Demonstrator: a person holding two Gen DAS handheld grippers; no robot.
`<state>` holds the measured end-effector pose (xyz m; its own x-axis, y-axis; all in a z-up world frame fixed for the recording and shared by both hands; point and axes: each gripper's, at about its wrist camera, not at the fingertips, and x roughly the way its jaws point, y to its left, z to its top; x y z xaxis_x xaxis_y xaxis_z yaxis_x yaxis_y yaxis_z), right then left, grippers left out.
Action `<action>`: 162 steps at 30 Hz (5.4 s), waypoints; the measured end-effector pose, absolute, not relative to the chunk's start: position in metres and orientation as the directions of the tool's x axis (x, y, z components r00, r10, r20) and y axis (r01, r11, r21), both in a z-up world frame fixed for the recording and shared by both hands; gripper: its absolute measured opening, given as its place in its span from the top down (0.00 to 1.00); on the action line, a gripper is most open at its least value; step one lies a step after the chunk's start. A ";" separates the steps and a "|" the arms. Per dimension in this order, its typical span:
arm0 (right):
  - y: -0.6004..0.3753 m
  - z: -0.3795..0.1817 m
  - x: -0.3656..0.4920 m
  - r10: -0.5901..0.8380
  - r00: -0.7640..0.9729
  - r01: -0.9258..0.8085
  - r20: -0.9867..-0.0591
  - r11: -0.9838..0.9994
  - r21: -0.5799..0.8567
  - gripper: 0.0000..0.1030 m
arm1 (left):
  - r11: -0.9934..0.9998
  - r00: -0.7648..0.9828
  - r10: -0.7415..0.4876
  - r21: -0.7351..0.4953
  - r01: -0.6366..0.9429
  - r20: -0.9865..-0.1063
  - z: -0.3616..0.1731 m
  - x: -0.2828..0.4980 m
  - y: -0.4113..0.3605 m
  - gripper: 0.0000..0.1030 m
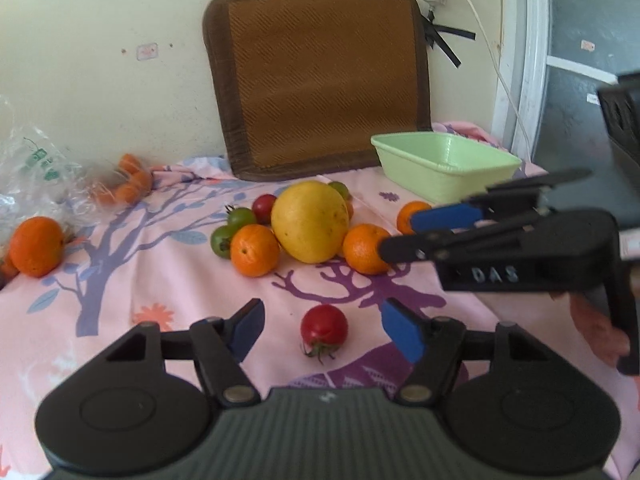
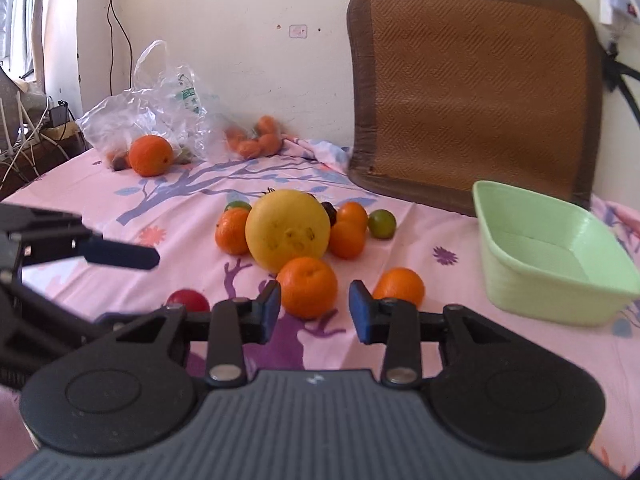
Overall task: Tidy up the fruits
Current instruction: 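Grasp the red cherry tomato with left tool while right tool grasps a tangerine, then lower both held fruits into the green basket and open both tools, then grasp the yellow grapefruit with left tool while right tool grasps a tangerine, then carry the grapefruit into the basket and open left tool while right tool approaches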
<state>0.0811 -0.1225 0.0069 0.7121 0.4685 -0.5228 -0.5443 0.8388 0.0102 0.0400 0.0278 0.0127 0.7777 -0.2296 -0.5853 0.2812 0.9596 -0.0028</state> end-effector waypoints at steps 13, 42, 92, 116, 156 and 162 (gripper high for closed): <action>-0.135 0.002 0.083 0.516 0.659 -0.585 -0.548 0.809 0.059 0.59 | 0.953 0.768 -0.285 -0.079 0.294 -0.573 0.023 0.045 0.027 0.73; -0.294 0.011 0.163 0.181 0.885 -0.226 -0.428 0.973 -0.056 0.51 | 0.886 0.671 -0.447 -0.188 0.424 -0.591 0.045 0.211 -0.140 0.51; -0.196 -0.022 0.026 0.162 0.900 -0.058 -0.405 0.965 0.256 0.51 | 0.986 0.878 -0.162 -0.105 0.128 -0.450 0.007 0.009 0.098 0.51; -0.186 -0.014 0.074 0.355 0.808 -0.279 -0.471 0.934 0.226 0.51 | 0.946 0.824 -0.211 0.102 0.308 -0.526 0.025 0.125 0.015 0.31; -0.212 -0.016 0.086 0.341 0.780 -0.277 -0.525 0.940 0.199 0.69 | 0.915 0.790 -0.341 0.010 0.402 -0.510 0.033 0.104 -0.036 0.27; -0.206 0.001 0.070 0.330 0.849 -0.334 -0.412 0.940 0.066 0.45 | 0.922 0.783 -0.384 -0.152 0.357 -0.490 0.039 0.101 0.004 0.26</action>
